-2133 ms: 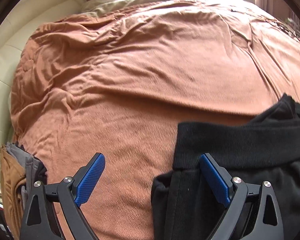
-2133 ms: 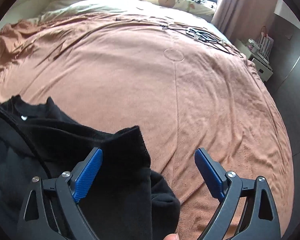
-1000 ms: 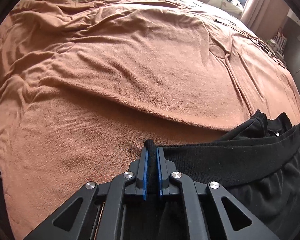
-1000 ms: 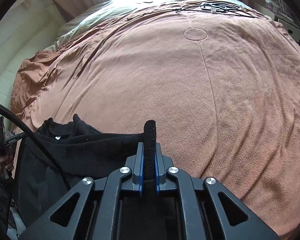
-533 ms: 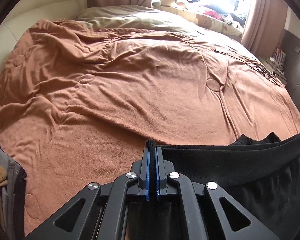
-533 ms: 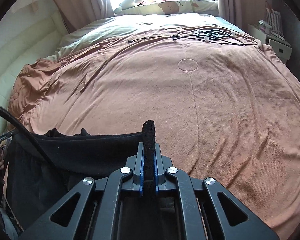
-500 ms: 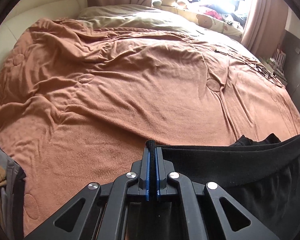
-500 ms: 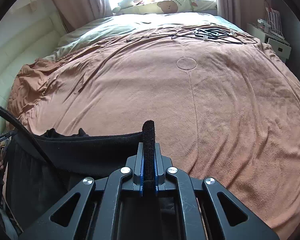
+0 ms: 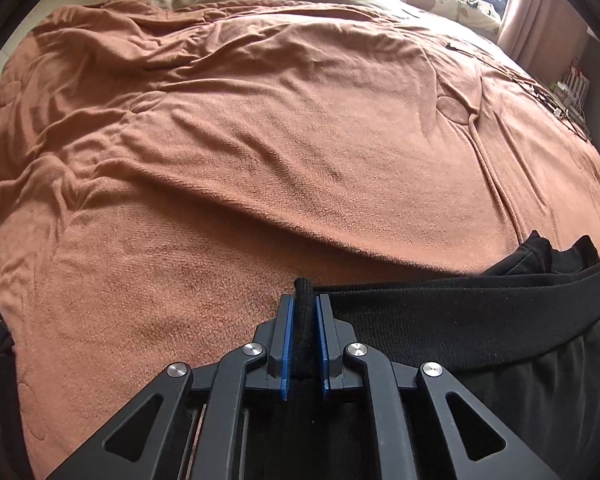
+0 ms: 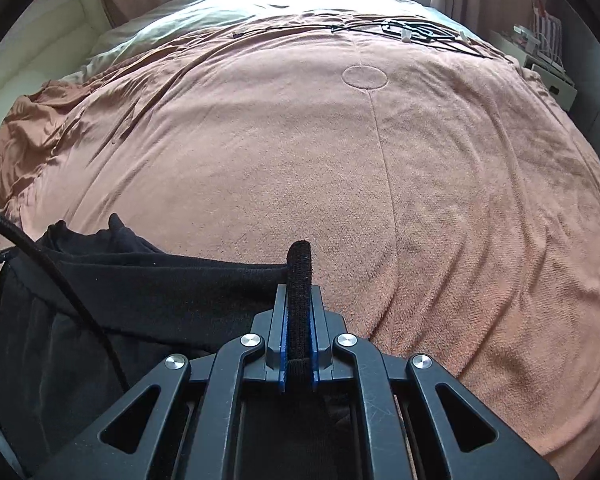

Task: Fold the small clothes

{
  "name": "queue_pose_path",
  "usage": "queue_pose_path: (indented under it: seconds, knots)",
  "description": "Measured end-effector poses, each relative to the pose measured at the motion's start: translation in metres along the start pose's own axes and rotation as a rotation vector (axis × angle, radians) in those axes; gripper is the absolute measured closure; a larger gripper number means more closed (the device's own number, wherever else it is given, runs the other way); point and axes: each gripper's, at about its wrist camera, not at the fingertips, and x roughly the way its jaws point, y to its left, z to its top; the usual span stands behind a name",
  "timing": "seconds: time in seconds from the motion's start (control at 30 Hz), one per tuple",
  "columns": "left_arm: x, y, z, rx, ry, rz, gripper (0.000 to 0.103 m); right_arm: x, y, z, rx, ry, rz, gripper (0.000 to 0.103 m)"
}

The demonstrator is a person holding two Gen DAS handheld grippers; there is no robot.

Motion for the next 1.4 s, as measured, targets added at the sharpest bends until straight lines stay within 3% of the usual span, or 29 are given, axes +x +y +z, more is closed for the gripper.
queue_pose_path:
  seconds: [0.1, 0.27, 0.3, 0.33, 0.37, 0.4, 0.5, 0.57, 0.77, 0.83, 0.9, 0.97, 1.07, 1.13, 1.2, 1.3, 1.4]
  knots:
    - [-0.014, 0.005, -0.004, -0.02, -0.012, 0.014, 0.075, -0.017, 0.011, 0.002, -0.02, 0.001, -0.022, 0.097]
    - [-0.045, 0.007, -0.017, -0.03, -0.032, -0.002, 0.074, -0.049, 0.026, -0.008, -0.053, 0.0, -0.038, 0.094]
    - [-0.052, 0.006, -0.021, -0.029, -0.037, -0.008, 0.071, -0.056, 0.03, -0.011, -0.061, 0.005, -0.038, 0.091]
    - [-0.059, 0.005, -0.025, -0.026, -0.042, -0.008, 0.068, -0.062, 0.033, -0.015, -0.068, 0.012, -0.048, 0.078]
    - [-0.066, 0.004, -0.03, -0.022, -0.05, -0.006, 0.056, -0.07, 0.037, -0.019, -0.074, 0.013, -0.059, 0.061]
    - [-0.075, 0.003, -0.035, -0.02, -0.065, -0.005, 0.043, -0.077, 0.039, -0.023, -0.081, 0.008, -0.065, 0.052]
    - [-0.101, 0.0, -0.052, -0.018, -0.121, -0.007, 0.025, -0.1, 0.053, -0.035, -0.102, 0.004, -0.061, 0.052]
    - [-0.114, -0.001, -0.062, -0.021, -0.137, -0.014, 0.022, -0.114, 0.058, -0.041, -0.105, 0.009, -0.05, 0.052]
    - [-0.146, -0.002, -0.091, -0.068, -0.159, -0.063, 0.017, -0.151, 0.074, -0.063, -0.112, -0.011, -0.039, 0.052]
    - [-0.155, -0.002, -0.099, -0.088, -0.163, -0.082, 0.017, -0.167, 0.082, -0.072, -0.124, -0.031, 0.013, 0.052]
    - [-0.163, -0.003, -0.108, -0.101, -0.163, -0.093, 0.017, -0.181, 0.093, -0.084, -0.14, 0.025, 0.107, 0.052]
    - [-0.172, -0.004, -0.117, -0.105, -0.168, -0.102, 0.017, -0.195, 0.104, -0.095, -0.185, 0.029, 0.137, 0.052]
    - [-0.185, -0.005, -0.132, -0.113, -0.185, -0.111, 0.017, -0.217, 0.118, -0.11, -0.252, -0.03, 0.074, 0.052]
    - [-0.194, -0.004, -0.142, -0.124, -0.201, -0.116, 0.017, -0.224, 0.12, -0.117, -0.226, -0.017, 0.099, 0.052]
    - [-0.204, -0.001, -0.153, -0.136, -0.22, -0.123, 0.017, -0.238, 0.122, -0.129, -0.217, -0.058, 0.159, 0.052]
    - [-0.213, 0.001, -0.167, -0.15, -0.229, -0.107, 0.017, -0.259, 0.129, -0.142, -0.245, -0.138, 0.116, 0.052]
    - [-0.221, 0.003, -0.183, -0.161, -0.245, -0.098, 0.017, -0.266, 0.135, -0.158, -0.245, -0.12, 0.09, 0.052]
